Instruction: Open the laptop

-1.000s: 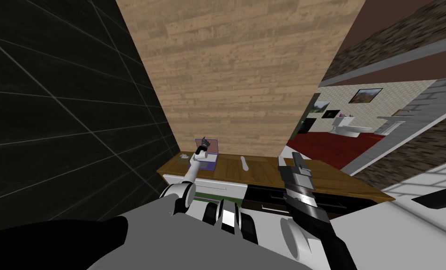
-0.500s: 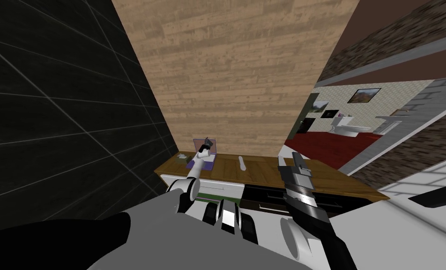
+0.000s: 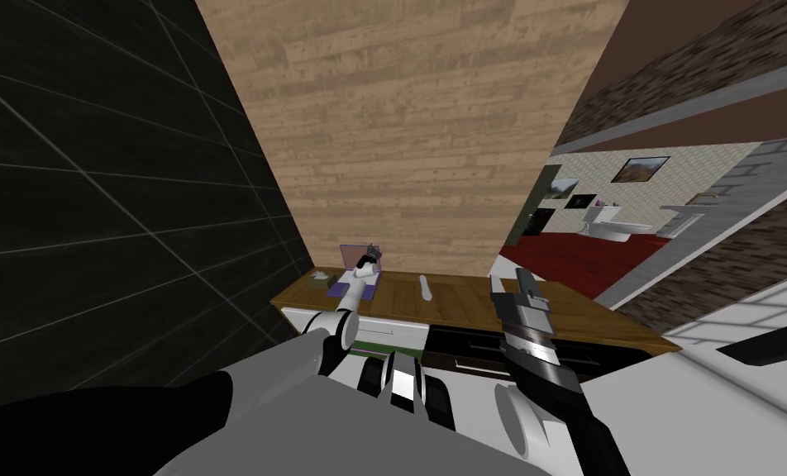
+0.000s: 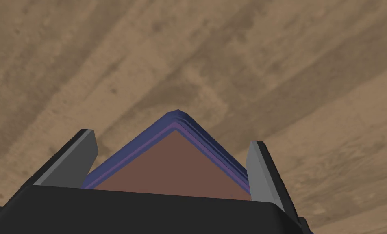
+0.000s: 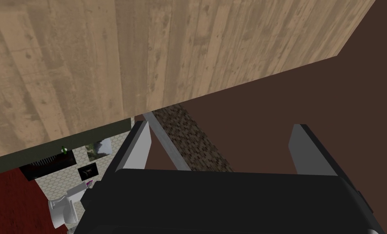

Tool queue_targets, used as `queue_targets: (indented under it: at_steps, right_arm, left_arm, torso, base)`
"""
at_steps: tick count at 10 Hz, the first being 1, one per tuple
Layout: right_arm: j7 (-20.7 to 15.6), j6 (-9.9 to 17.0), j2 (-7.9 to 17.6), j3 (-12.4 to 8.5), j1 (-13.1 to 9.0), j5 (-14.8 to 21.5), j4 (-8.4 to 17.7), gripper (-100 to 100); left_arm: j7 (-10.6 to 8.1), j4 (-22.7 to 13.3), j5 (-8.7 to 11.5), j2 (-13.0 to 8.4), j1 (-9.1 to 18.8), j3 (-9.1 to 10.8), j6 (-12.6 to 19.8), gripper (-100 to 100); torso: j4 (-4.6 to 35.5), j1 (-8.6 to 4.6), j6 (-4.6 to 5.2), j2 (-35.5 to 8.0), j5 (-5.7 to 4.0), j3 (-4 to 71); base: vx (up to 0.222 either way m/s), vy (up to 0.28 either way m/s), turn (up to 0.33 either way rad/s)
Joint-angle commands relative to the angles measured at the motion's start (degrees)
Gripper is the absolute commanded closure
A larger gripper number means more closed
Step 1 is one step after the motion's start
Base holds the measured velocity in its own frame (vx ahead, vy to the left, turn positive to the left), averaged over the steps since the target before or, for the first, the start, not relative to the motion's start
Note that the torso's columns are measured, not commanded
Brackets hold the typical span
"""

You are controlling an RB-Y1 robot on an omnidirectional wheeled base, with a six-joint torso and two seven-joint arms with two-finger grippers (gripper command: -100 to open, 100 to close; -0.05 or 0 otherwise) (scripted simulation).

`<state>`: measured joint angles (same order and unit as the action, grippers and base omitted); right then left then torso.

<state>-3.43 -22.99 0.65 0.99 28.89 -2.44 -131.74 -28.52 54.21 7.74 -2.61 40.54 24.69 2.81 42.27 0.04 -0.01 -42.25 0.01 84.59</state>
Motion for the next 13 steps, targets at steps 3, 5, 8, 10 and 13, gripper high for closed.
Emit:
queue_targets:
  at_steps: [3, 5, 8, 10, 13]
  right_arm:
    - [0.0, 0.0, 0.0, 0.0, 0.0, 0.0, 0.0, 0]
    - [0.0, 0.0, 0.0, 0.0, 0.0, 0.0, 0.0, 0]
    - [0.0, 0.0, 0.01, 0.0, 0.0, 0.0, 0.0, 0]
    - [0.0, 0.0, 0.0, 0.0, 0.0, 0.0, 0.0, 0]
    - [0.0, 0.0, 0.01, 0.0, 0.0, 0.0, 0.0, 0]
  left_arm:
    - [-0.36, 0.62, -0.17, 0.18, -1.54, -0.51, -2.52, 100]
    - [-0.7, 1.0, -0.28, 0.63, -3.45, -1.21, -5.52, 100]
    - [-1.04, 1.39, -0.38, 1.08, -5.36, -1.91, -9.64, 100]
    - [-1.38, 1.78, -0.48, 1.54, -7.27, -2.6, -12.73, 100]
    - [-1.72, 2.16, -0.58, 1.99, -9.18, -3.3, -18.61, 100]
  torso:
    - [-0.03, -0.03, 0.06, -0.13, 0.03, -0.08]
    - [-0.11, 0.0, 0.04, -0.05, 0.07, -0.03]
    - [-0.26, -0.01, 0.03, 0.05, 0.11, 0.04]
    - [-0.19, 0.06, -0.03, 0.27, 0.07, 0.18]
    - [-0.28, 0.1, 0.05, 0.25, 0.14, 0.16]
  base:
    - [0.024, 0.01, -0.027]
    - [-0.012, 0.029, -0.079]
    - [-0.019, 0.027, -0.061]
    - [-0.018, 0.01, -0.041]
    - [-0.012, 0.025, -0.064]
